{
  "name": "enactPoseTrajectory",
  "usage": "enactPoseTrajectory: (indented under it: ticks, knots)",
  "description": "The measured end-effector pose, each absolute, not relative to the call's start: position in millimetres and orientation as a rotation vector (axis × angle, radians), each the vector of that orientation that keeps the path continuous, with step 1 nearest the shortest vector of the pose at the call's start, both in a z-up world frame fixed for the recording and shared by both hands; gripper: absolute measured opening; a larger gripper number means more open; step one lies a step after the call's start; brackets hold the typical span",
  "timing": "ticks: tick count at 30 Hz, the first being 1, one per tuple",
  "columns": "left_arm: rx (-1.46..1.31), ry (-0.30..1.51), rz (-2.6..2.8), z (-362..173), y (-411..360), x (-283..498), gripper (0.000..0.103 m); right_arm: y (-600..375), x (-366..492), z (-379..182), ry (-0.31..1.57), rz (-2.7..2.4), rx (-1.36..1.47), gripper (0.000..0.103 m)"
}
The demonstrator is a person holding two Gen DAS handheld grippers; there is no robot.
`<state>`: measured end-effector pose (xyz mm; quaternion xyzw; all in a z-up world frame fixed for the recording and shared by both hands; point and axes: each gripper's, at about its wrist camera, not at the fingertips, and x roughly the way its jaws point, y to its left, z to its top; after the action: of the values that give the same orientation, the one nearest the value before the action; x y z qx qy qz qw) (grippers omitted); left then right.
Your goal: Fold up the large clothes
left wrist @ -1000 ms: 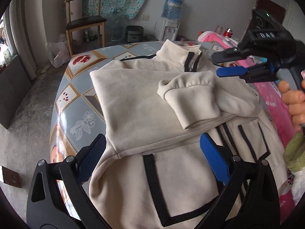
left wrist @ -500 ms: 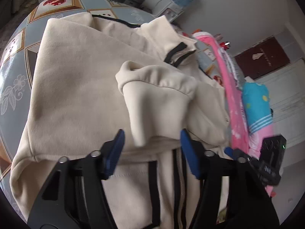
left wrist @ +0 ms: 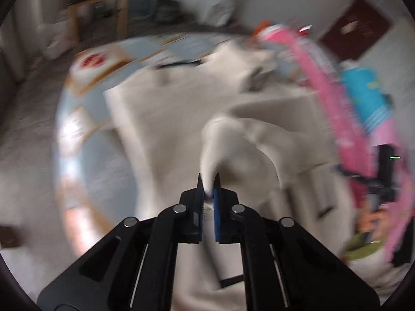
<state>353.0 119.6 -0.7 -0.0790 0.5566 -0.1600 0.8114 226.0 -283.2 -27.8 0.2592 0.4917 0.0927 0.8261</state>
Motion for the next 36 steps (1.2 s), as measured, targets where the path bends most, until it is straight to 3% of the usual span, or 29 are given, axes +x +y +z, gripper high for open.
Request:
enactPoseTrajectory:
  ticks: [5,6,9,10,17,24,31,36]
  knots:
    - [-0.308,1.227,-0.2,-29,166,357,0.008,-270,231,-25,1.059,0.175,0.467,0.046]
    - [-0.364,1.222,-0.225,-31,169,354,0.013,-268,231,-22,1.055,0.171,0.447,0.046]
    - [-0.428,1.212,-0.288,-34,159,345,0.044,-269,233,-12,1.039,0.152,0.43,0.046]
    - [-0.436,1.215,-0.302,-35,153,344,0.048,-272,233,-9,1.033,0.142,0.433,0.046]
    - [-0.449,1.218,-0.22,-55,143,361,0.048,-279,228,-2,0.991,0.083,0.441,0.046]
    - [-0.341,1.132,-0.182,-38,135,360,0.021,-292,226,6,0.968,0.015,0.412,0.046]
    - [-0.257,1.078,-0.198,-20,123,348,0.021,-308,226,-1,0.974,-0.017,0.437,0.046]
    - [-0.23,1.11,-0.205,-37,112,354,0.021,-312,227,-7,0.977,-0.026,0.444,0.046]
